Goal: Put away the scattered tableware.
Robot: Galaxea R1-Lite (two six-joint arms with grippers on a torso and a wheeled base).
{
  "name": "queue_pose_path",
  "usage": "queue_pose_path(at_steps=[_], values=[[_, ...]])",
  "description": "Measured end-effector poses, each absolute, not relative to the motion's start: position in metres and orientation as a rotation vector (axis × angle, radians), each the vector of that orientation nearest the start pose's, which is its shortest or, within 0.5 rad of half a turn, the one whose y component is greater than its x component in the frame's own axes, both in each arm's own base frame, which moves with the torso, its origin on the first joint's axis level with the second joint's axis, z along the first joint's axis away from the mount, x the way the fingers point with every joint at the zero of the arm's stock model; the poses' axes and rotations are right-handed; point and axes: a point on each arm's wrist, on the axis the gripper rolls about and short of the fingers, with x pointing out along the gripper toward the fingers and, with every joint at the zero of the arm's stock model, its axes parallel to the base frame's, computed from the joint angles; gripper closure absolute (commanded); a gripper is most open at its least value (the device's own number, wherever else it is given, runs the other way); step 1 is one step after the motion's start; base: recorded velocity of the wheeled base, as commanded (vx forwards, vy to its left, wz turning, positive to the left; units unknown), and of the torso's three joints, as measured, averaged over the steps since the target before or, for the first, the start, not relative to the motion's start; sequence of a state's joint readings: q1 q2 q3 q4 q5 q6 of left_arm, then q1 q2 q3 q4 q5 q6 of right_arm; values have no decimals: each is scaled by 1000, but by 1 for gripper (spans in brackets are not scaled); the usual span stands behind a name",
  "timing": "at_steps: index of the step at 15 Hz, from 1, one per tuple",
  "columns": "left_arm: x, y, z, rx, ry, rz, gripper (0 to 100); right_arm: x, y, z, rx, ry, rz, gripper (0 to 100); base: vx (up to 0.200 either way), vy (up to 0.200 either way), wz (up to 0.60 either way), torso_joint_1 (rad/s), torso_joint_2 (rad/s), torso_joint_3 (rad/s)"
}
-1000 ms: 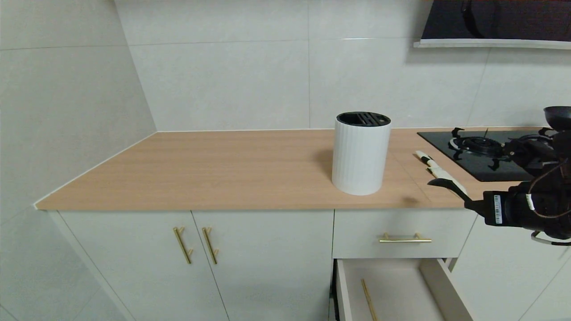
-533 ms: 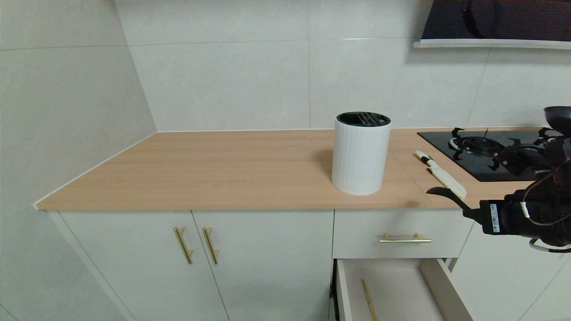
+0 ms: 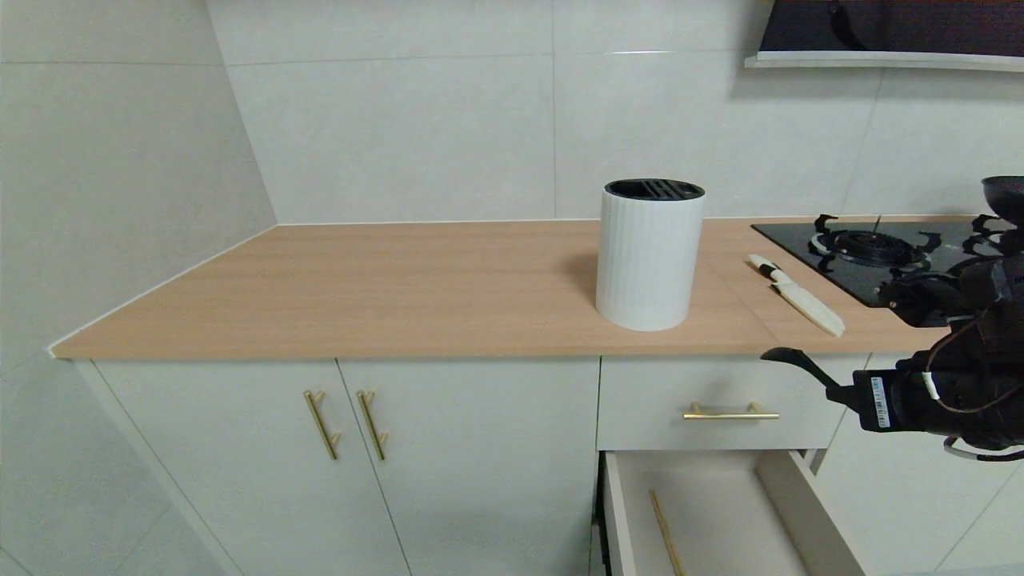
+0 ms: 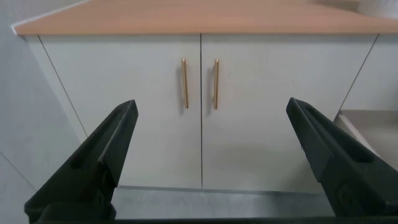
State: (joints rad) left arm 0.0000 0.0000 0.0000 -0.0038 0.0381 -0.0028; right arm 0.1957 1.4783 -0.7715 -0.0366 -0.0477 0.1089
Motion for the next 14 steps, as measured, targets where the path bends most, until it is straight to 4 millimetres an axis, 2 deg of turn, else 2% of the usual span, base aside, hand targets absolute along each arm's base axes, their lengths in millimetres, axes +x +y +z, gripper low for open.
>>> queue_pose_path(at_steps=[8, 14], values=[[-23, 1, 76, -2, -4, 38, 0, 232, 46, 175, 20, 689, 108, 100, 0, 0, 0, -174, 472, 302], [-23, 1, 76, -2, -5, 38, 0, 233, 46, 174, 18, 694, 109, 100, 0, 0, 0, -113, 447, 317]])
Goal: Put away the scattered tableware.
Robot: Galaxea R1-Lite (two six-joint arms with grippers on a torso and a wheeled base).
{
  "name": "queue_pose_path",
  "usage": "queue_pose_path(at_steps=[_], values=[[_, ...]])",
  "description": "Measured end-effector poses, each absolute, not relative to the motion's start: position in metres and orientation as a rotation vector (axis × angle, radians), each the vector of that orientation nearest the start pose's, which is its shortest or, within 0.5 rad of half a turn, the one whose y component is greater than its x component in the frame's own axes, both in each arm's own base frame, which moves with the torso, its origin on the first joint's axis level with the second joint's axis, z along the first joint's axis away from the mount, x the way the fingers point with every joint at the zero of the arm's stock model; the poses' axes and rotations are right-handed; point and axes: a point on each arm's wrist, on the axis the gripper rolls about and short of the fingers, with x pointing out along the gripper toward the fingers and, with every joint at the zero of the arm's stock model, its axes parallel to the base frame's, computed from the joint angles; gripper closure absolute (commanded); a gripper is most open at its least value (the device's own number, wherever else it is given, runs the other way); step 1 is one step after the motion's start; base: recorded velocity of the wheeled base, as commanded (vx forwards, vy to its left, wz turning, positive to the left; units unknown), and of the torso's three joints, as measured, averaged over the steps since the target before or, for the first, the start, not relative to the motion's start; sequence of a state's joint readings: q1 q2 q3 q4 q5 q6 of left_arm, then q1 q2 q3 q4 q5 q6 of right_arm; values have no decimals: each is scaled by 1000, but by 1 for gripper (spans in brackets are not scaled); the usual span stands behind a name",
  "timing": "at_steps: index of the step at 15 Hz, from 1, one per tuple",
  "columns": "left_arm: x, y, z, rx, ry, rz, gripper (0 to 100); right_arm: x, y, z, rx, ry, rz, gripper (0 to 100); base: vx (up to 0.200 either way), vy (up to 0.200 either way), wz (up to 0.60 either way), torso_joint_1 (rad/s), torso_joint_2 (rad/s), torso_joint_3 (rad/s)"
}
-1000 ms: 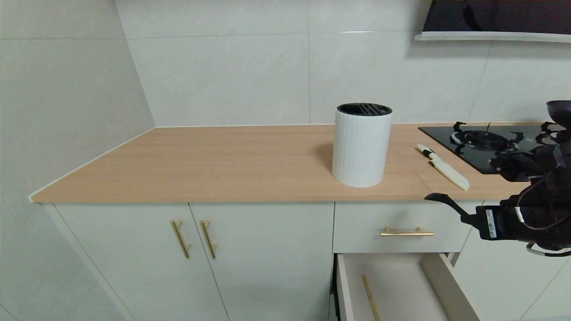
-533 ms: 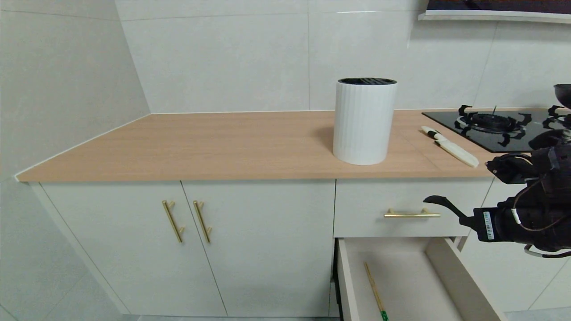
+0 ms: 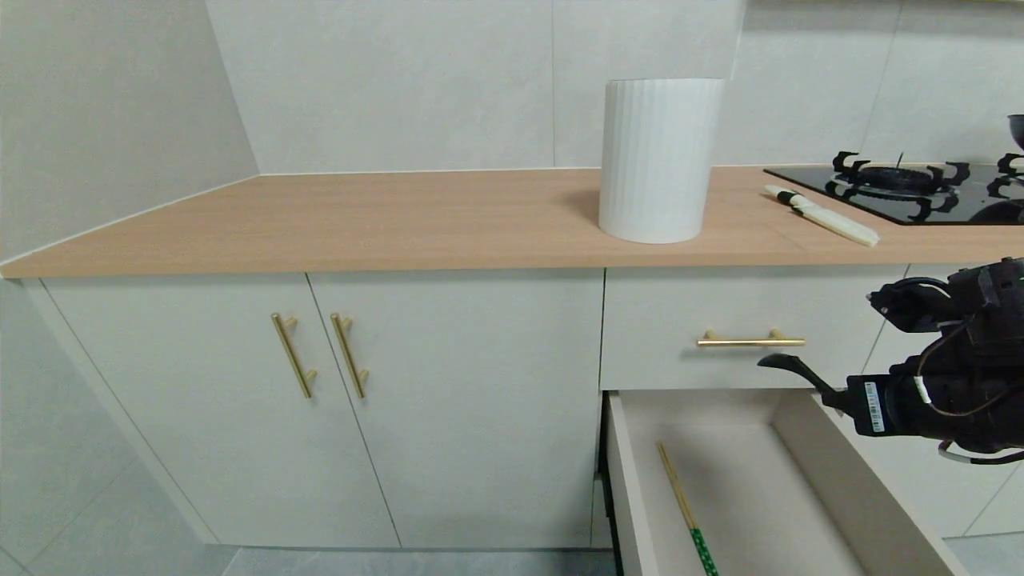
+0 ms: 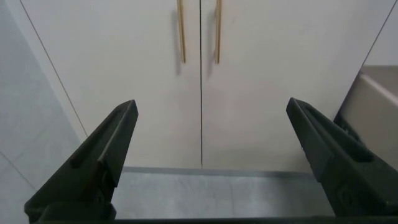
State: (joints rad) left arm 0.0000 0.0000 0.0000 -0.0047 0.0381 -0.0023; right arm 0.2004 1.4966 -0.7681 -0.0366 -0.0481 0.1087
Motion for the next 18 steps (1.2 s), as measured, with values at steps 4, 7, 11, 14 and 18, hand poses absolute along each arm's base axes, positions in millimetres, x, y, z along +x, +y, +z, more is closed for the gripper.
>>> queue_pose_path(at_steps=[4, 7, 11, 14, 18], values=[[-23, 1, 76, -3, -5, 38, 0, 233, 46, 172, 9, 700, 112, 100, 0, 0, 0, -24, 102, 70], [-23, 1, 76, -3, -4, 38, 0, 235, 46, 167, -11, 721, 116, 100, 0, 0, 0, 0, 0, 0], [-23, 1, 76, -3, -4, 38, 0, 249, 49, 140, -28, 825, 108, 100, 0, 0, 0, 0, 0, 0], [-23, 1, 76, -2, -4, 38, 0, 269, 53, 107, -47, 907, 87, 100, 0, 0, 0, 0, 0, 0], [-23, 1, 76, -3, -4, 38, 0, 297, 59, 51, -72, 983, 53, 100, 0, 0, 0, 0, 0, 0]])
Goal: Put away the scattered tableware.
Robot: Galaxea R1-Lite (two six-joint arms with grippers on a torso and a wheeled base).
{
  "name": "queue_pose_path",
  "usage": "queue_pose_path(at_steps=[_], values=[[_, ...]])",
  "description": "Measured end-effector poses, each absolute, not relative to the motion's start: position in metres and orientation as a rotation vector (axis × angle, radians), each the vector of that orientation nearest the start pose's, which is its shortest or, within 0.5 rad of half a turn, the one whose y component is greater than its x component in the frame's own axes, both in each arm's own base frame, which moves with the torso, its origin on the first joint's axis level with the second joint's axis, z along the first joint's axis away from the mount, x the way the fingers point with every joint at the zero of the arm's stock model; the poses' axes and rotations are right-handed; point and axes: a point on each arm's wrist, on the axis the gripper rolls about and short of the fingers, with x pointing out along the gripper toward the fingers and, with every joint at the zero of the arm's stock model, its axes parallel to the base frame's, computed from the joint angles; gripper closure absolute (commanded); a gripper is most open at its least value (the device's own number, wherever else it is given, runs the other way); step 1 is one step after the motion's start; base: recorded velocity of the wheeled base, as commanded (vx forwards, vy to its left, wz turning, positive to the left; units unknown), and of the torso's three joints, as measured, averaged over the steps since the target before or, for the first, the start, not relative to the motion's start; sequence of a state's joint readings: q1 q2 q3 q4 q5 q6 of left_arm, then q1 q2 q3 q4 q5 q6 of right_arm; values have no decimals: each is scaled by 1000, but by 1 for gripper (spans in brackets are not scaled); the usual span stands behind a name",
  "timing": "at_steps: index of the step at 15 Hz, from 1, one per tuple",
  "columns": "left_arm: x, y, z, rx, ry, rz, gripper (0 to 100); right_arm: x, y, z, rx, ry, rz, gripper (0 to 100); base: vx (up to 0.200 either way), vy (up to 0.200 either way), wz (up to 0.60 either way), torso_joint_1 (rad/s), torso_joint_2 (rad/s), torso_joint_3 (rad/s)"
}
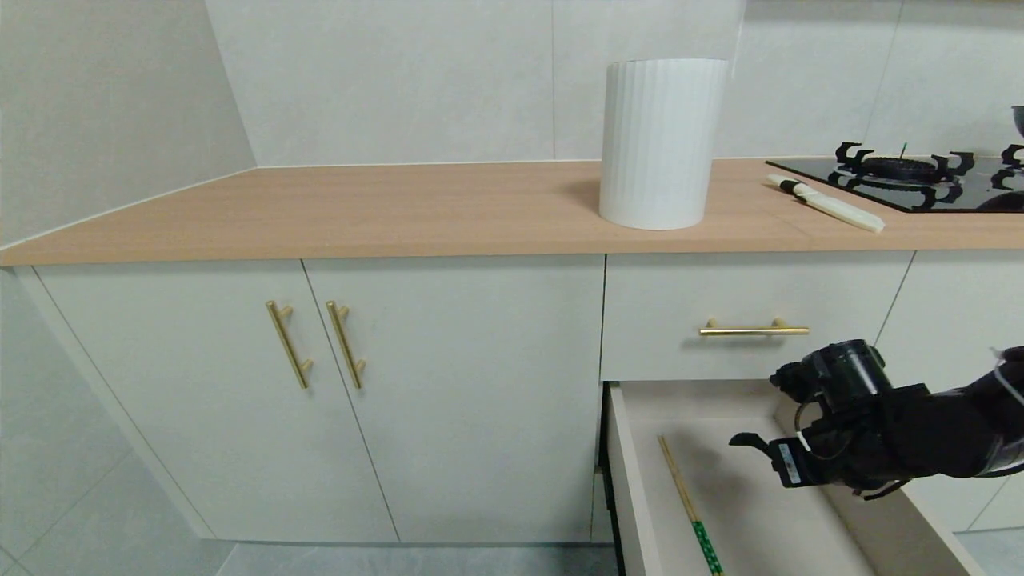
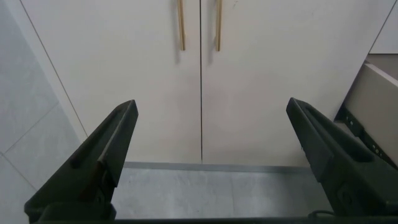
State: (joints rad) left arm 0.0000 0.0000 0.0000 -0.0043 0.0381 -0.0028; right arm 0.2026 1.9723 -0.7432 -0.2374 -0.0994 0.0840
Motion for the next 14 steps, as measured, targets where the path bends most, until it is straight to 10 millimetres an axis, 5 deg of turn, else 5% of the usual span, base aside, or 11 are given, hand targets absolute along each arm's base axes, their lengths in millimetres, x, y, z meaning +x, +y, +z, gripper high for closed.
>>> queue_pose_path(at_steps=[7, 14], values=[[-23, 1, 76, -3, -4, 38, 0, 312, 72, -28, -108, 1086, 60, 100, 0, 0, 0, 0, 0, 0], [-23, 1, 76, -3, -4, 38, 0, 312, 73, -55, -81, 1124, 42, 100, 0, 0, 0, 0, 0, 0]])
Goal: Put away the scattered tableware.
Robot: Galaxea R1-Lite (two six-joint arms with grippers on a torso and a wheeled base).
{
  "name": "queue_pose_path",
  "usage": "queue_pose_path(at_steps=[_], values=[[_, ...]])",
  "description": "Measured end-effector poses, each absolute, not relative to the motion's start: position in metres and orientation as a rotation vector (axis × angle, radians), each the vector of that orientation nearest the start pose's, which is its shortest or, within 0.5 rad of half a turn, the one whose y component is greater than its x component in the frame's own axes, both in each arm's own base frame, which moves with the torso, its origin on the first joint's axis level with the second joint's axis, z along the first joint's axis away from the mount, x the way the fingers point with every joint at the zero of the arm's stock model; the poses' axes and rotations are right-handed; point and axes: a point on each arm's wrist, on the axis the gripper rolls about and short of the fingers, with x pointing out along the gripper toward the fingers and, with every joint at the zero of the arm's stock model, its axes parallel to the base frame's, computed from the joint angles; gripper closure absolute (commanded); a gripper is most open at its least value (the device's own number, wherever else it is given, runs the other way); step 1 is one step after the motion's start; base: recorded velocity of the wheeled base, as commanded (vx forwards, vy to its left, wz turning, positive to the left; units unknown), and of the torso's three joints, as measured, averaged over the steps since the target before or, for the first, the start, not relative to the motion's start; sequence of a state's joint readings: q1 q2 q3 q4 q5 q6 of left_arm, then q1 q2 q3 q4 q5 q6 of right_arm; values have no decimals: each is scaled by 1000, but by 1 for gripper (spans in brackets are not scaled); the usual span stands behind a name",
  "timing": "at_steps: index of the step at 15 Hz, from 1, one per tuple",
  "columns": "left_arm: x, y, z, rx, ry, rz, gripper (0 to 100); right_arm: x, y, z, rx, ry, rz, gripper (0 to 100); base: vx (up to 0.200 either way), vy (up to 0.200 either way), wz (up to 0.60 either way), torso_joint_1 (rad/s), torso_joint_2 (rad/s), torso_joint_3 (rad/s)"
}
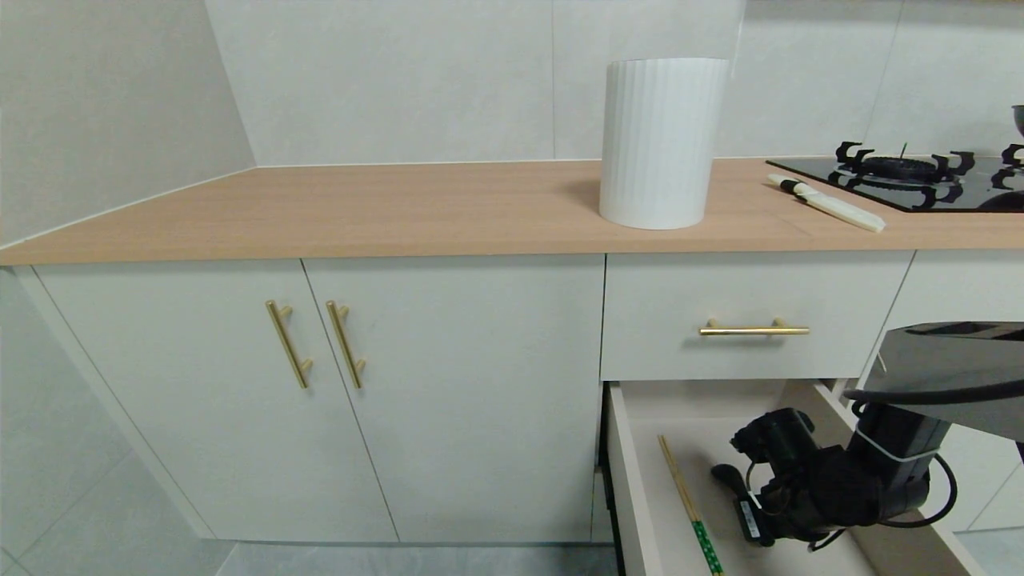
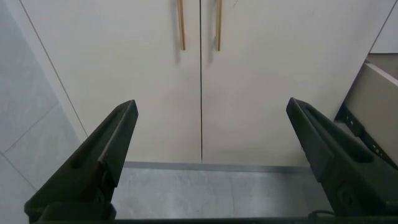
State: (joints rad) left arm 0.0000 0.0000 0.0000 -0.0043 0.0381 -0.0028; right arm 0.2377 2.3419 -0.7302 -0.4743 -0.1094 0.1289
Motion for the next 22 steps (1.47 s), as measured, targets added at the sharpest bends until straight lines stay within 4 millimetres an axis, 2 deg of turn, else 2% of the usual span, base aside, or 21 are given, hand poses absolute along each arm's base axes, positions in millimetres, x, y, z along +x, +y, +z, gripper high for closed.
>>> queue_pose_path(at_steps=[7, 8, 19, 20, 22], values=[[-23, 1, 76, -3, -4, 38, 0, 311, 73, -59, -82, 1135, 37, 100, 0, 0, 0, 0, 0, 0], [-23, 1, 76, -2, -4, 38, 0, 311, 73, -59, -82, 1135, 36, 0, 0, 0, 0, 0, 0, 0], [-23, 1, 76, -3, -4, 38, 0, 308, 72, -57, -84, 1128, 33, 0, 0, 0, 0, 0, 0, 0], [-23, 1, 76, -2, -4, 38, 0, 307, 72, -50, -80, 1106, 36, 0, 0, 0, 0, 0, 0, 0], [-23, 1, 76, -2, -4, 38, 0, 301, 70, -24, -64, 1029, 48, 0, 0, 0, 0, 0, 0, 0]])
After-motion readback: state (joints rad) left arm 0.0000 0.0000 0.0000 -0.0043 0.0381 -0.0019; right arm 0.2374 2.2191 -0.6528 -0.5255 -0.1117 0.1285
